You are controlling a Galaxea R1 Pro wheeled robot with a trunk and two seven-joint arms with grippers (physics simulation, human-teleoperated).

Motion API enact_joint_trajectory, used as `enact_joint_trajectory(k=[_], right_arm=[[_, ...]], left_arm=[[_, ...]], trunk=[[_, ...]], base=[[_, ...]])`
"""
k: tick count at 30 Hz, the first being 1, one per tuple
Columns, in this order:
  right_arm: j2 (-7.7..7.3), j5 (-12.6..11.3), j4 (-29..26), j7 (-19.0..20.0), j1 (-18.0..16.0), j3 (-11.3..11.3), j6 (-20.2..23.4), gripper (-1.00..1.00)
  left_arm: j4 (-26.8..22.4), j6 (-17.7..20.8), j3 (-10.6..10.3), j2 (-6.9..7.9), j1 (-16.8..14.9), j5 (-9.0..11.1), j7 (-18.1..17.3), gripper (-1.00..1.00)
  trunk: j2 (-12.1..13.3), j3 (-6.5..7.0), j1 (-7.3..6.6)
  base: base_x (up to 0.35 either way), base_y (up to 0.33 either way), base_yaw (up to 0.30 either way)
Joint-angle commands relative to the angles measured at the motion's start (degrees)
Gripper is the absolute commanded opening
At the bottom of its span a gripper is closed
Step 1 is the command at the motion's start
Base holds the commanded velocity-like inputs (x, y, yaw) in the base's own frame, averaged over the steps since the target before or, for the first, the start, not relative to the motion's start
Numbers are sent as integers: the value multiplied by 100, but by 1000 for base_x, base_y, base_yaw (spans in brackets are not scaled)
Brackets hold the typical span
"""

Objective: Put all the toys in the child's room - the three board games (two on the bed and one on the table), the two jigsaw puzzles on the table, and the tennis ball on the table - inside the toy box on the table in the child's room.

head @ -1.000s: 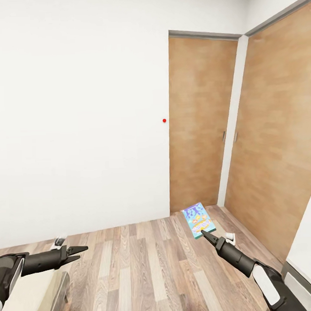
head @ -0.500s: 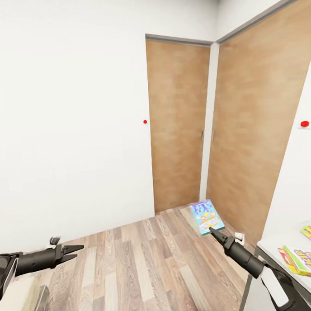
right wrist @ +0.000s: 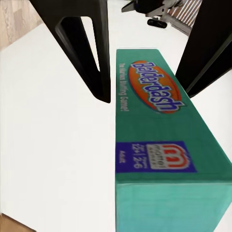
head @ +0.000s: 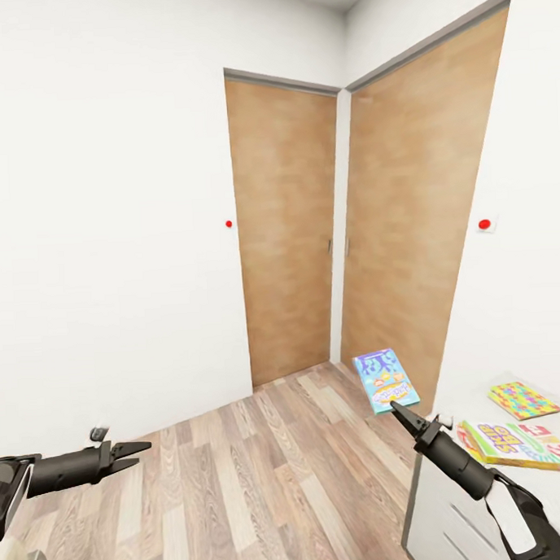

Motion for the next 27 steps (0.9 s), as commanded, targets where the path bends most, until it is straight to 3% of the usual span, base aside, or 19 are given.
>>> enact_joint_trajectory(k=[1,15,17,19,22,27], right_arm=[[1,-38,2,7,-3,-4,49,-100],[2,-37,-56,16,2,-5,41,-100],[10,-37,-473,16,12,-1,94,-100],[50,-24,-1252,-6,19,2,371,-100],[96,12,-2293,-33,189,-1,883,-100],[115,-13,-2697,-36,301,1,1104,-100]], left_arm=[[-5,60,27,-4,-2,-60,-50,100],[-94,65,30,30,-2,-16,-104,100],[-285,115,17,54,-2,-11,-487,100],[-548,177,5,62,-2,-15,-838,100],[-964,404,-2,43,-2,-16,-838,100],[-1560,663,5,69,0,-3,-838,100]], trunk=[[-4,3,2],[-4,70,2],[-4,81,2],[-4,92,2],[-4,109,2],[-4,138,2]], base=[[-1,1,-265],[0,0,-264],[0,0,-254],[0,0,-251],[0,0,-249],[0,0,-247]])
